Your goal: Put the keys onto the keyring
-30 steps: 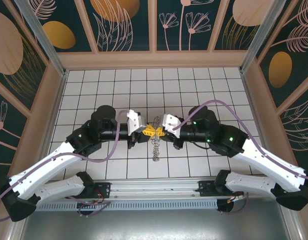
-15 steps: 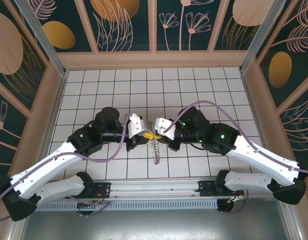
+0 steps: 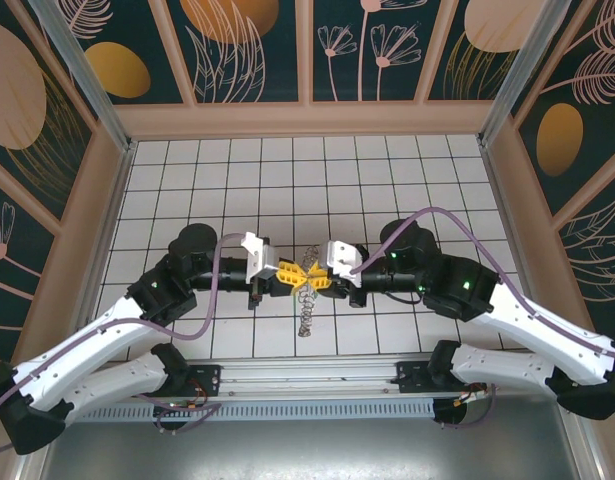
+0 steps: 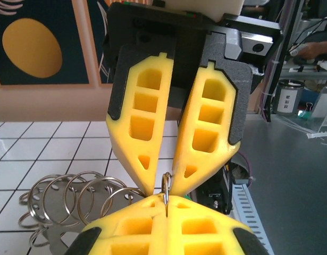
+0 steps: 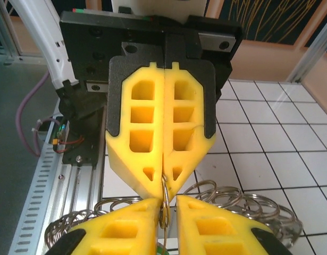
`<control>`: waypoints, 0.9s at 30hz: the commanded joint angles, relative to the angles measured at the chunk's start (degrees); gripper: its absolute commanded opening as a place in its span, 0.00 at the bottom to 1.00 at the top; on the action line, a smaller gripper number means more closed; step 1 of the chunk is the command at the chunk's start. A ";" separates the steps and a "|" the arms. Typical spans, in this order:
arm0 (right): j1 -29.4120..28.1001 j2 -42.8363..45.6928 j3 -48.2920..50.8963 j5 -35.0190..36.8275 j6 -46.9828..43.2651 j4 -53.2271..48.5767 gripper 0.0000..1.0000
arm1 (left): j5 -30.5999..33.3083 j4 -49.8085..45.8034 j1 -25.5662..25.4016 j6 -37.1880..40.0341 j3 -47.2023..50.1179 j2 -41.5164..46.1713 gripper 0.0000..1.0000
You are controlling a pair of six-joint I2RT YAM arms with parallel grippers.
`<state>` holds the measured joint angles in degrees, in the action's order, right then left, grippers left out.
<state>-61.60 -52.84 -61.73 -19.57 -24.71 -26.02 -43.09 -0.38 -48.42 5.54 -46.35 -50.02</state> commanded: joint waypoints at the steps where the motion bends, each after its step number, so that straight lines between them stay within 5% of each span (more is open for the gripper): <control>1: -0.49 -0.39 1.69 -0.16 1.07 4.00 0.16 | -4.74 10.37 -0.88 -1.98 -0.26 1.50 0.00; 10: -0.46 2.31 3.23 0.55 2.38 6.86 0.16 | -5.72 13.58 -0.88 -3.77 0.46 2.79 0.00; 18: -0.06 3.16 3.88 0.39 2.53 9.37 0.00 | -6.78 16.60 -0.87 -5.50 1.41 1.62 0.00; 27: 0.02 -1.92 -1.01 6.20 -0.80 1.91 0.00 | 3.79 -6.29 -0.86 4.13 -6.78 -2.57 0.08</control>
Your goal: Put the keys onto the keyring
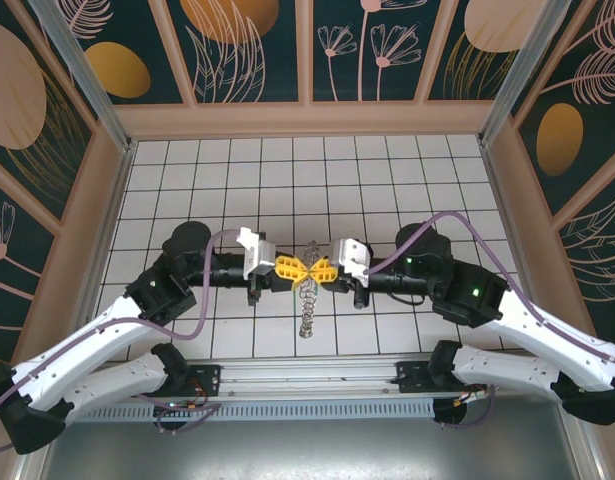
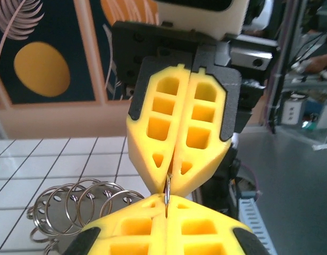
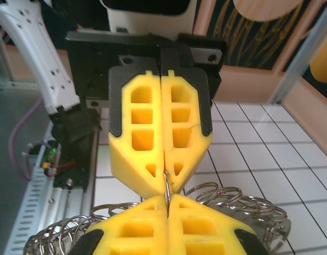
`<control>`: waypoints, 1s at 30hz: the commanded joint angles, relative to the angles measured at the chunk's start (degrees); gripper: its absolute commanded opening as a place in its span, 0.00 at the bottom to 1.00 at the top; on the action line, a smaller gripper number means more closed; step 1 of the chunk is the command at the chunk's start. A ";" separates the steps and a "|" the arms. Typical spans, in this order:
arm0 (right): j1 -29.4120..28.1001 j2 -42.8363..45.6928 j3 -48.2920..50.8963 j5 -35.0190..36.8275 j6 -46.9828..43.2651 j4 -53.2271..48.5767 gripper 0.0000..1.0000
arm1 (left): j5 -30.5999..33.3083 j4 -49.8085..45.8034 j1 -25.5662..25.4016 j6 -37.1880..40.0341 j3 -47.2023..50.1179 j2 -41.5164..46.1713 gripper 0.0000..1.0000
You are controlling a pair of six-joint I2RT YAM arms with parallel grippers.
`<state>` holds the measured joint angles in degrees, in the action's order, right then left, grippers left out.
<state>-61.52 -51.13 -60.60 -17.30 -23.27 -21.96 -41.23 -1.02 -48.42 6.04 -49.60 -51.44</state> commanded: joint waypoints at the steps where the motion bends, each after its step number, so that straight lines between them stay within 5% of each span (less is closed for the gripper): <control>1: -0.05 -4.96 -2.98 4.79 -2.59 -3.43 0.00 | 2.73 -7.04 -0.88 4.18 -3.81 -1.58 0.08; 12: -3.84 -12.96 -8.02 14.99 -5.98 -11.36 0.00 | 7.50 -14.80 -0.97 7.74 -5.43 -5.90 0.00; 18: -3.96 -8.66 -5.11 7.96 -4.92 -6.78 0.00 | 1.70 -8.32 -0.97 5.77 -2.36 -2.71 0.00; 22: -4.01 -3.13 -1.05 0.60 -3.69 -1.79 0.09 | -4.32 -1.55 -0.93 2.66 -0.44 0.22 0.00; 30: -3.92 -2.31 -0.24 -0.54 -3.10 -0.95 0.10 | -9.06 4.71 -0.95 -0.32 0.04 1.96 0.00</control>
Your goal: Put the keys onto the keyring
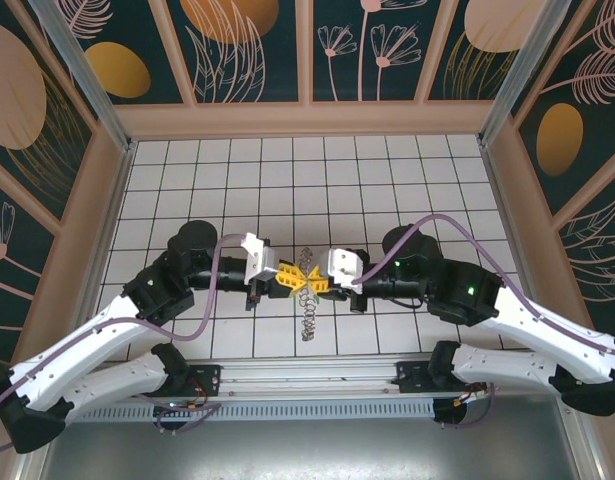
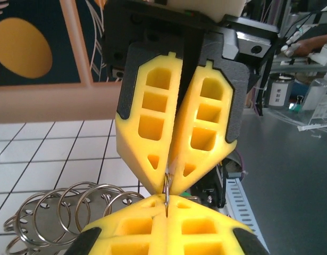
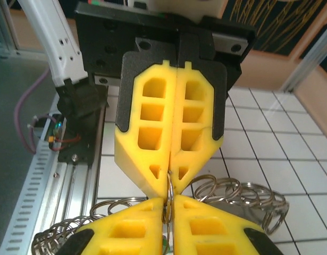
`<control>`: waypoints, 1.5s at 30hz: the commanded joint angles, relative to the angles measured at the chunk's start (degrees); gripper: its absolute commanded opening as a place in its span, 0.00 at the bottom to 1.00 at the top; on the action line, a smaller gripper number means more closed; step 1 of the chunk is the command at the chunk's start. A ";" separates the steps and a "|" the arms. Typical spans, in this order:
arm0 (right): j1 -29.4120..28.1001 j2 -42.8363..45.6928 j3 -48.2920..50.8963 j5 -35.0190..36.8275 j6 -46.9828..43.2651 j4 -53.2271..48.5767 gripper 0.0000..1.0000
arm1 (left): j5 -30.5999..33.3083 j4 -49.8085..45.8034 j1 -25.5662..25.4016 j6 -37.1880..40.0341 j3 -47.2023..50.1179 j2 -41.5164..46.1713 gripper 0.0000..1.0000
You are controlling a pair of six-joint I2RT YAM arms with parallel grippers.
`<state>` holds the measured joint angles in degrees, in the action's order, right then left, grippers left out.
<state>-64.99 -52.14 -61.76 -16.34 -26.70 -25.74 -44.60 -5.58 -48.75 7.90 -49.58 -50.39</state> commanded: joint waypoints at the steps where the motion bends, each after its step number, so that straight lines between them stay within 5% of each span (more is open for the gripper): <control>1: -0.42 -1.32 1.09 -1.46 0.33 3.18 0.08 | -6.13 9.66 -0.64 -2.35 0.01 0.76 0.00; 10: 0.99 -0.28 1.63 1.88 0.86 5.96 0.00 | -8.52 16.71 -0.62 -6.15 2.18 0.35 0.00; 18: 1.84 -2.51 -1.50 10.20 -0.59 0.10 0.00 | 1.90 -4.10 -0.72 3.96 -4.90 -3.27 0.05; 26: 0.97 -7.25 -3.83 12.09 -2.15 -3.26 0.00 | 6.13 -10.84 -1.27 7.14 -8.07 -6.74 0.07; 29: 0.06 -8.76 -4.84 13.75 -2.81 -4.60 0.00 | 6.30 -12.48 -1.43 7.91 -8.36 -7.74 0.00; 36: -0.75 -7.20 -3.57 10.74 -1.42 -3.01 0.00 | 4.47 -3.96 -1.37 4.87 -3.32 -2.86 0.00; 41: -0.81 -3.98 -0.30 6.66 0.82 -0.43 0.20 | 2.76 1.72 -1.41 2.26 -0.74 0.19 0.00; 45: -0.74 -1.71 1.05 6.05 2.04 1.58 0.25 | 1.88 3.49 -1.37 1.94 0.07 0.56 0.00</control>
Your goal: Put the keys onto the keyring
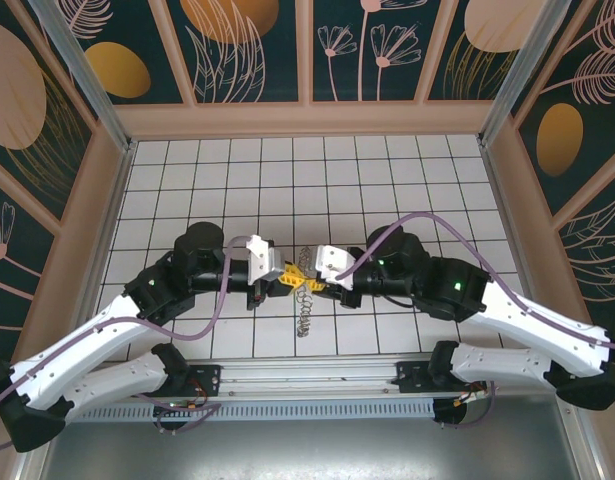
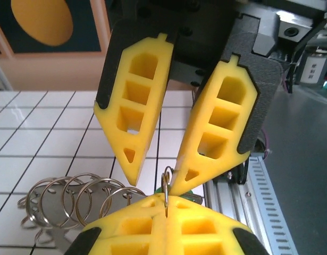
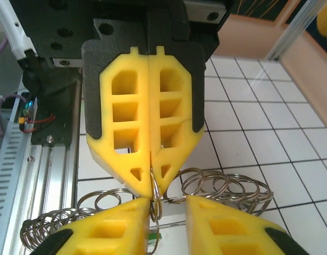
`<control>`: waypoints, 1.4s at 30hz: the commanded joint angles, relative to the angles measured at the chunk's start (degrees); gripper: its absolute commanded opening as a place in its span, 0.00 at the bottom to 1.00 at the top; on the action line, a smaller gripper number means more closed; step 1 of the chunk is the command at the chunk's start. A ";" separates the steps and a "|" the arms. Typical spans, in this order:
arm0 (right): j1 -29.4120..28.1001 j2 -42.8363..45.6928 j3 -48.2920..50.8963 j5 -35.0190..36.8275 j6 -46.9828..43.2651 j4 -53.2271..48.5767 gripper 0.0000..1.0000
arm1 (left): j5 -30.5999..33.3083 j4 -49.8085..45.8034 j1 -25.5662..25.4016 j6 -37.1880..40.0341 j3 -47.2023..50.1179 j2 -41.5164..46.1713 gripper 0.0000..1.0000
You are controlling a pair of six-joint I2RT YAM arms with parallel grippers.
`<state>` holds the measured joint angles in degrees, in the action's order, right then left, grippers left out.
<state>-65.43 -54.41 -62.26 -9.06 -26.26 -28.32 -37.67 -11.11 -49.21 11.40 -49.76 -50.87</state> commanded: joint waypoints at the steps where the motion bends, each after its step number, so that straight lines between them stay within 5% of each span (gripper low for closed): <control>1: -0.27 1.16 1.70 -1.22 1.81 4.65 0.25 | -5.14 9.38 -0.96 -1.50 0.34 1.12 0.00; 8: -0.01 3.99 3.44 -0.18 3.90 6.65 0.20 | -5.88 11.03 -0.95 -1.53 0.62 1.55 0.00; 19: -0.04 4.58 3.98 -1.42 4.82 7.38 0.39 | -2.58 10.04 -0.90 -0.86 0.98 2.35 0.00; 37: -0.06 9.09 5.27 -4.82 6.05 8.81 0.40 | -2.22 11.59 -0.91 -1.51 1.16 2.93 0.00; 42: -0.06 10.89 5.11 -5.18 5.93 10.32 0.32 | -2.85 11.86 -0.95 -1.78 1.12 2.88 0.00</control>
<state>-65.41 -44.86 -57.34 -12.58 -20.71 -21.47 -39.62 -2.98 -49.84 10.39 -48.77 -48.84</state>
